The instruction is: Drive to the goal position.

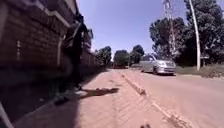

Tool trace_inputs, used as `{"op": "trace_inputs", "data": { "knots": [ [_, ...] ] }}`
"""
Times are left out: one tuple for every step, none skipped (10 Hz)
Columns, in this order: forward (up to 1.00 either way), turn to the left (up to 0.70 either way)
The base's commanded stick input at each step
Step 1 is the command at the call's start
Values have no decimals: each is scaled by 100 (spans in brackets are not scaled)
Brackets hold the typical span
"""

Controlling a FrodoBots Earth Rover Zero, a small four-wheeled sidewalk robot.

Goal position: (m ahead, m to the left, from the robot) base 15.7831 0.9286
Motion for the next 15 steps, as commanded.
{"op": "trace_inputs", "data": {
  "knots": [
    [30,75],
    [30,75],
    [30,59],
    [30,23],
    [30,0],
    [30,0],
    [30,0],
    [30,0],
    [30,0],
    [30,0],
    [30,0],
    [30,0],
    [30,0],
    [30,0],
    [30,0]
  ]
}}
